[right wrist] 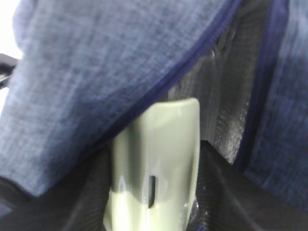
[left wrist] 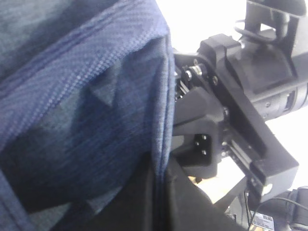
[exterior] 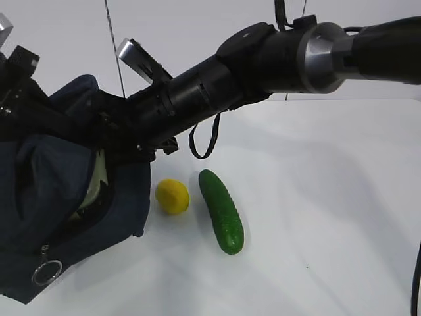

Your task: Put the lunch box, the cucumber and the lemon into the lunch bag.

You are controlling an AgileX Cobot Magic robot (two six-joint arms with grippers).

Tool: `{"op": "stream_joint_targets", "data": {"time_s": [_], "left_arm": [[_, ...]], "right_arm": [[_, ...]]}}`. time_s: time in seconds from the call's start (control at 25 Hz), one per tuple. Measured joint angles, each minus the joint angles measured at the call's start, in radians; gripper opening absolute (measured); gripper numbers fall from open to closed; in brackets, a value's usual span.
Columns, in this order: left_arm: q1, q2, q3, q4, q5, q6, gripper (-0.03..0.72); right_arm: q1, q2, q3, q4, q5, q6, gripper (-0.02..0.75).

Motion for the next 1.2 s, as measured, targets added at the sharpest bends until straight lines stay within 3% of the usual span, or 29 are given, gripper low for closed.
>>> {"op": "stream_joint_targets", "data": {"time_s": [0.52,0.64,0.88,1.2], "left_arm": [[-0.006,0.000,-0.002,-0.005,0.001,0.000,-0.006],[-0.006,0.000,-0.002,0.001,0.009,0.000,-0.006],[-0.008,0.000,-0.006,0.202,0.012,-0.060,-0.006],[-0.008,0.000,-0.006,0.270,-0.018,-0.089,-0.006]], "right_arm": [[0.000,0.003,0.000,0.000,0.021,-0.077,0.392],[0.000,0.005,0.000,-0.004,0.032,-0.086,0.427],[0.002,0.005,-0.001,-0.046,0.091,-0.093,0.498],[0.007,0.005,-0.007,-0.065,0.156,-0.093,0.506]]}}
